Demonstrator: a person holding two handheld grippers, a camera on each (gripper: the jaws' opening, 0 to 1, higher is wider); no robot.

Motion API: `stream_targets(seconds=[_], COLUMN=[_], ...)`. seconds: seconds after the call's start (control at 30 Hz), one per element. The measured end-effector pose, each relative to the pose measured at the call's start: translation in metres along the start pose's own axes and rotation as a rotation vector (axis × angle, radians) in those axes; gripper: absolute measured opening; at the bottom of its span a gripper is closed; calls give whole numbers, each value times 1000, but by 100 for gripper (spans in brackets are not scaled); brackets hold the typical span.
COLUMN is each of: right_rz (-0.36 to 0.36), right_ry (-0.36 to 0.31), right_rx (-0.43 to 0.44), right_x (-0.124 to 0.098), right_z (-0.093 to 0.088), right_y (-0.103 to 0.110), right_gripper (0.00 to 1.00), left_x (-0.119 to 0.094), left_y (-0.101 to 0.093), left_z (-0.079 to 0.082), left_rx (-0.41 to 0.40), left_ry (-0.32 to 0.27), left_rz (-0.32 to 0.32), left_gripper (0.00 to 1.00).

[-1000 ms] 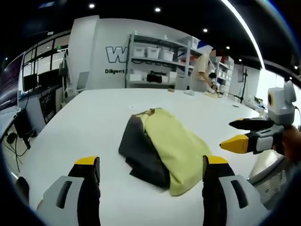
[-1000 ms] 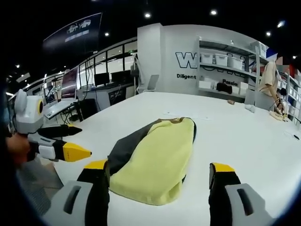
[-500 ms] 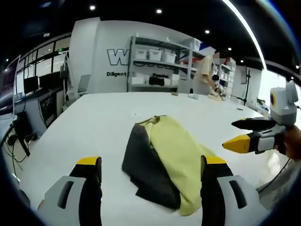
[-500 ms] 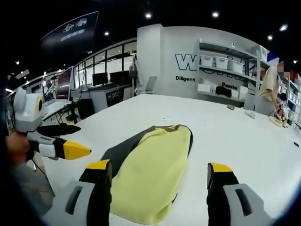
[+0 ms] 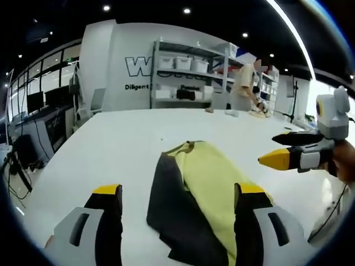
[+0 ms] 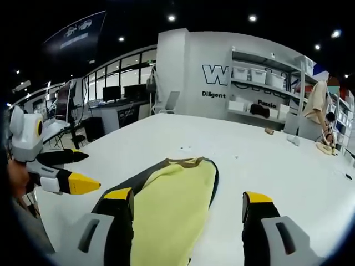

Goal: Fold the garment on the visible template until the final outline fits inside the template.

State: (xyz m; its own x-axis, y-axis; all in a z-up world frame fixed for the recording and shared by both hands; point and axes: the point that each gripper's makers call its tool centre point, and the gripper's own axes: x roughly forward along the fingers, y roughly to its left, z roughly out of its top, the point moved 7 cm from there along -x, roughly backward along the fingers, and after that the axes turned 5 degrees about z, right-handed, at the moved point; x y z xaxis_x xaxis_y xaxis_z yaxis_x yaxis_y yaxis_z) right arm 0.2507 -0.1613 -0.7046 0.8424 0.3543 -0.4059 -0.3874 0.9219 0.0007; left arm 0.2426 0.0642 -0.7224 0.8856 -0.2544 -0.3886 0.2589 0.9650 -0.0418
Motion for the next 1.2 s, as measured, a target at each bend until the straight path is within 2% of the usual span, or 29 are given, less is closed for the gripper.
stream_targets(seconds=[0.27,0.63,0.77,0.93,1.1,1.2], right_rz=[-22,-30,-20,-21,-17,-16], right_ry=[7,26,41,55,76,81], right_rx=[-5,-17,-22,-11,-11,-10], right_x=[32,73,86,98,105,108], right_z=[6,14,14,11,5,2], right_y=[-21,-45,-52,-61,-66,-68], right_gripper=[76,69,64,60,57,56], left_x=[30,69,84,102,118,124], left_y=[8,12,17,24,34,36], left_z=[7,5,2,-2,-11,-14], left_rx=[7,27,21,11,29,33], left_ry=[11,48,67,93,143,153], left_rz=[10,-5,-17,-12,6,5], left_gripper=[75,68,59,55,43,36])
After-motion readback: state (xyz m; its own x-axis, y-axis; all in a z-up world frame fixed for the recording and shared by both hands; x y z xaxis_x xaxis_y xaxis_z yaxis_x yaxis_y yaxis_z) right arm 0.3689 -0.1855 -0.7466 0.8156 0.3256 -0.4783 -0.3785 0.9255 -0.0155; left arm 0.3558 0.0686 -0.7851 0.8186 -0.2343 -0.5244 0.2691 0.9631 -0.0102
